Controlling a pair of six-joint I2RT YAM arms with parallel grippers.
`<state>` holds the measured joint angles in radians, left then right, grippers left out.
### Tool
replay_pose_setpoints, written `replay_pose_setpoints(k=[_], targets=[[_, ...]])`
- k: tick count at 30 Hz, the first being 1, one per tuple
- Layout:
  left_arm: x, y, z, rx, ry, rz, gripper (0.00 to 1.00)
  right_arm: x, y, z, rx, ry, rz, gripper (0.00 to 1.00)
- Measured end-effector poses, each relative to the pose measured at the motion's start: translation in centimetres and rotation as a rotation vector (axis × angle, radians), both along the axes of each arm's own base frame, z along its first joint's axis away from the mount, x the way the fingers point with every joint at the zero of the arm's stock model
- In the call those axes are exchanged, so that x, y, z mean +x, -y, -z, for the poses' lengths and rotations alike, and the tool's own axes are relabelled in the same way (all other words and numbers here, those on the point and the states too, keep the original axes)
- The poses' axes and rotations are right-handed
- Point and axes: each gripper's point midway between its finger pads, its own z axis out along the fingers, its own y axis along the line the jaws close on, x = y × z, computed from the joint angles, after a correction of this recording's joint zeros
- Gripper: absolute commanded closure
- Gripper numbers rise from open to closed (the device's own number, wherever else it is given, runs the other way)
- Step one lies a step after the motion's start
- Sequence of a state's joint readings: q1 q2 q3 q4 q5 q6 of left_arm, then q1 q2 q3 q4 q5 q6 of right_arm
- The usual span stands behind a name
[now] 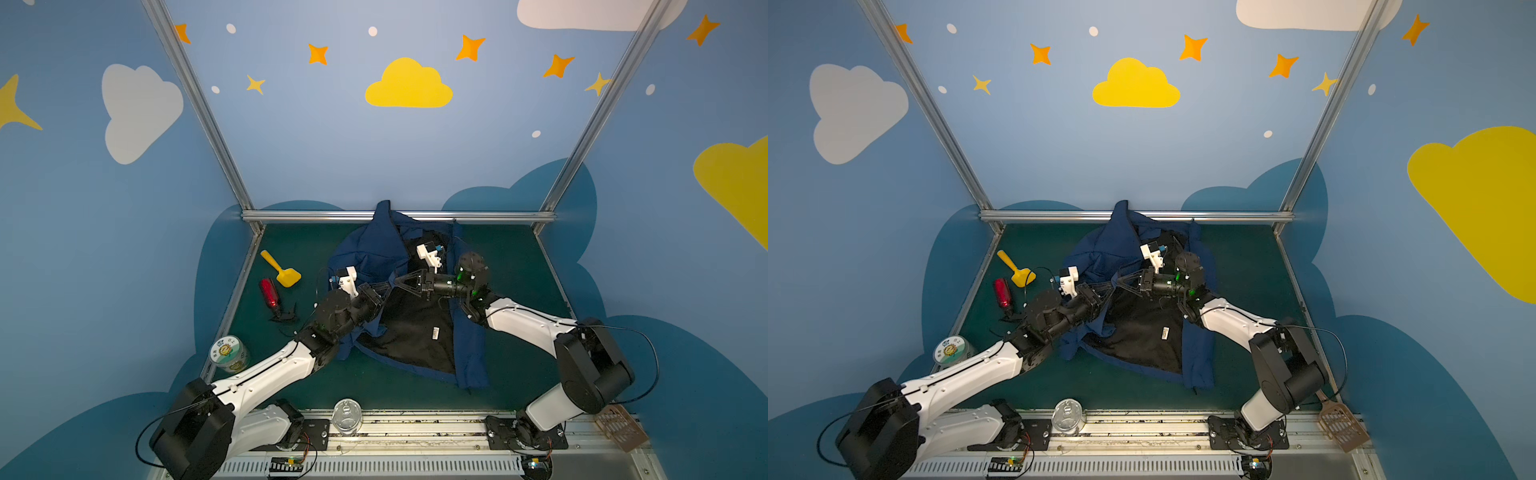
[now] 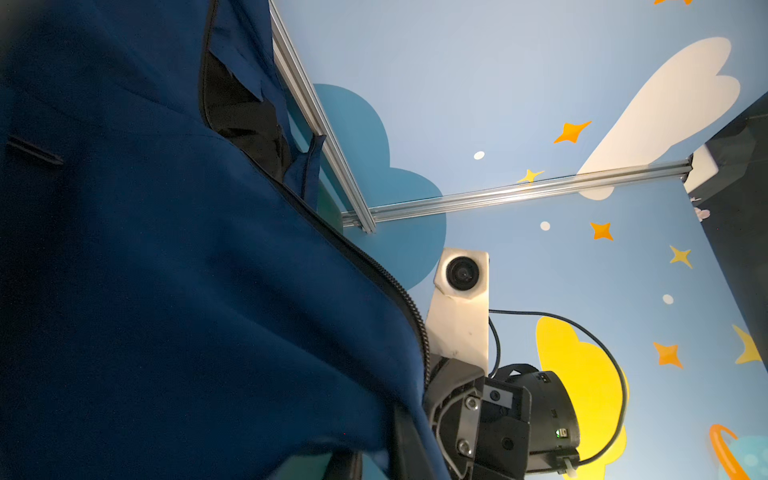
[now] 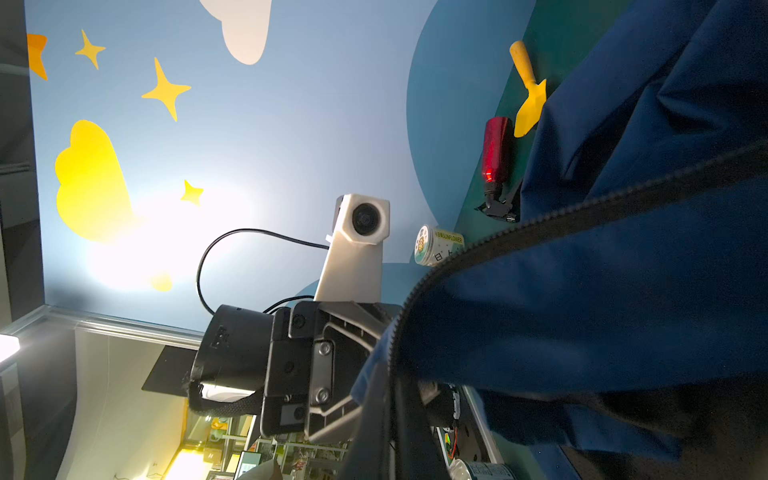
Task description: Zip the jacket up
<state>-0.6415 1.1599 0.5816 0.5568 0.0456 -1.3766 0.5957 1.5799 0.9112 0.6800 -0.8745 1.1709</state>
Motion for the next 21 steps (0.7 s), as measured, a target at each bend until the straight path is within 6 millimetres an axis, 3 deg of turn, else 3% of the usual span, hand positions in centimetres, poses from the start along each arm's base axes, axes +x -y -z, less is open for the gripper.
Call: replay_pose_setpoints(k=[21], targets=[[0.21, -0.21, -0.20, -0.018, -0.003, -0.019, 0.84, 0.25, -0.17, -0.05, 0.001, 0.004, 0.022, 1.00]])
